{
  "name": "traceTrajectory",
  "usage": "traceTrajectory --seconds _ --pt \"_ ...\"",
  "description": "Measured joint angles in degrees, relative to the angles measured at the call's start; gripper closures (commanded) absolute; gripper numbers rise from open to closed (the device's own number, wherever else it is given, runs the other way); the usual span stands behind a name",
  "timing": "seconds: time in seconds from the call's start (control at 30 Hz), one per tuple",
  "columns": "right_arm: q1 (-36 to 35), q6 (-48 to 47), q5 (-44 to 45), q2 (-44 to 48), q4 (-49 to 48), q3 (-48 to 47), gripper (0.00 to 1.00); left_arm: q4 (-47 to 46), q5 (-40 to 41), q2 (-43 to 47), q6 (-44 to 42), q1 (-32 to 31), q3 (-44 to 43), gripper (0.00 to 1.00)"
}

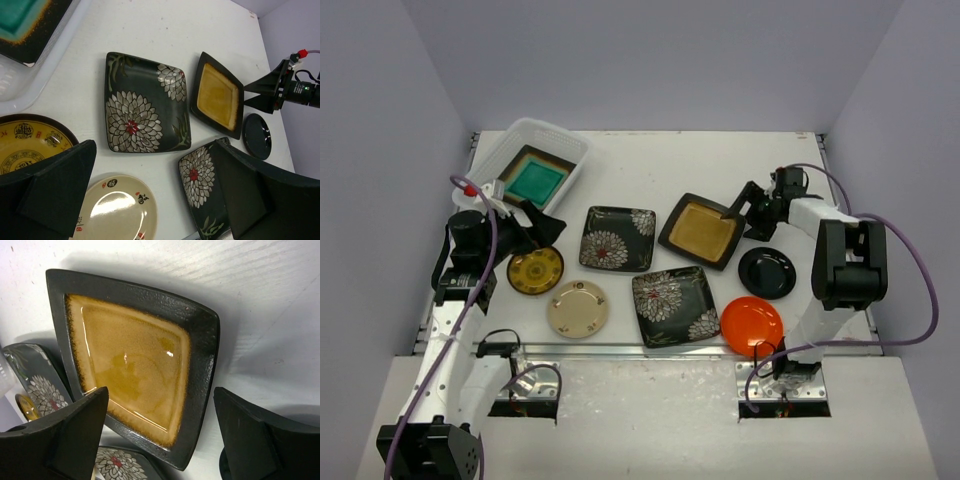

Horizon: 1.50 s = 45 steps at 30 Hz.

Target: Place the plates into the plastic bin on the countertop

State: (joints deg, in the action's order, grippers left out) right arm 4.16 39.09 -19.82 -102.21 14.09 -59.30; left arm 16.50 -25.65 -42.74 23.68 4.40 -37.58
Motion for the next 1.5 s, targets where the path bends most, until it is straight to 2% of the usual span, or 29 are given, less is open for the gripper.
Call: traceTrajectory --seconds 0.1,0.37,0.5,0.57,0.6,0.63,0.83,1.0,1.13,1.37,1.5 --pt "0.0 0.0 -1.9 -1.7 -0.7 0.0 0.22 0.0 0.0 0.0 -0.3 -0.1 0.0 0.0" --pt "0.1 0.4 -6.0 -4.9 -4.4 2.8 0.5 -0.1 -0.6 0.0 -0.5 -0.6 0.0 0.0" --pt "0.5 1.2 -7.2 -5.7 -6.1 3.6 0.76 -0.1 -1.0 0.0 -0.5 -1.0 0.1 0.0" --pt "0.9 1.4 -8.2 -7.0 -7.5 3.7 0.86 -0.1 -1.1 0.0 -0.5 -1.3 0.1 0.0" --pt "1.1 1.7 -9.3 -7.8 -8.3 3.9 0.96 -0.1 -1.1 0.0 -0.5 -1.5 0.1 0.0" --pt "1.4 2.1 -10.6 -8.2 -9.1 4.2 1.0 -0.1 -1.2 0.0 -0.5 -1.6 0.1 0.0" --pt "2.5 5.0 -14.2 -7.6 -14.4 7.4 1.0 -0.4 -1.9 -0.5 -0.4 -1.9 0.1 0.0" --pt "3.7 12.1 -18.0 -2.5 -20.9 13.4 1.0 -0.9 -3.6 -2.4 0.4 -1.9 0.1 0.0" --pt "4.4 16.0 -20.7 2.1 -25.0 14.3 1.0 -2.7 -7.1 -4.5 2.2 -1.9 0.2 0.0" --pt "5.1 20.2 -23.9 9.3 -32.0 16.3 1.0 -8.8 -13.6 -9.8 6.6 -2.1 0.2 0.0" --pt "5.1 21.7 -27.1 13.6 -34.4 18.5 1.0 -13.9 -14.6 -16.6 9.2 -6.4 -1.6 0.0"
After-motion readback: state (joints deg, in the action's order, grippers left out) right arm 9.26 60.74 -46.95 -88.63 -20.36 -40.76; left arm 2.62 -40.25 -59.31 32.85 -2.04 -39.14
